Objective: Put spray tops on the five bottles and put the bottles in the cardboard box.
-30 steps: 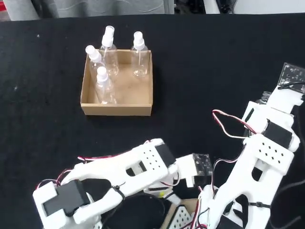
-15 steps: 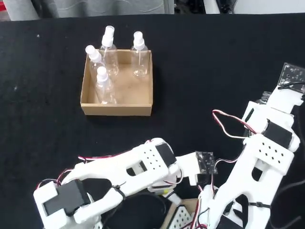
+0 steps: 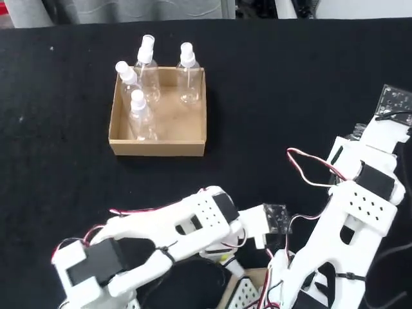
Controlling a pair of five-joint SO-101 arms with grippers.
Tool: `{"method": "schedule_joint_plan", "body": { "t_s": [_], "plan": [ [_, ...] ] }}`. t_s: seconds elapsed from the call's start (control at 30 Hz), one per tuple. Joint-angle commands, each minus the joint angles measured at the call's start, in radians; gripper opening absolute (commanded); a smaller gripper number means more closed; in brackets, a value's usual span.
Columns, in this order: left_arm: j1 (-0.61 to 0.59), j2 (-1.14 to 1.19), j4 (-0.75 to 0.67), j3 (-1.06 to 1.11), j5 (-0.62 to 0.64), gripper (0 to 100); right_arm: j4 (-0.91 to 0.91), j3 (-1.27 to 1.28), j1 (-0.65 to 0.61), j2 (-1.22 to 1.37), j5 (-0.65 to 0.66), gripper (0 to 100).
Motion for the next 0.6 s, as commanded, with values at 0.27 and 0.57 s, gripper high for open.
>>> {"method": "schedule_joint_plan", "body": {
  "t_s": [0.27,0.57],
  "plan": [
    [-0.012,-0.04,0.043,-0.022,-0.008,3,-0.028,-0.05,0.02,-0.038,0.009,9.6],
    [-0.012,-0.199,0.204,-0.015,-0.005,3,-0.028,-0.05,0.02,-0.038,0.009,9.6]
  ]
}}
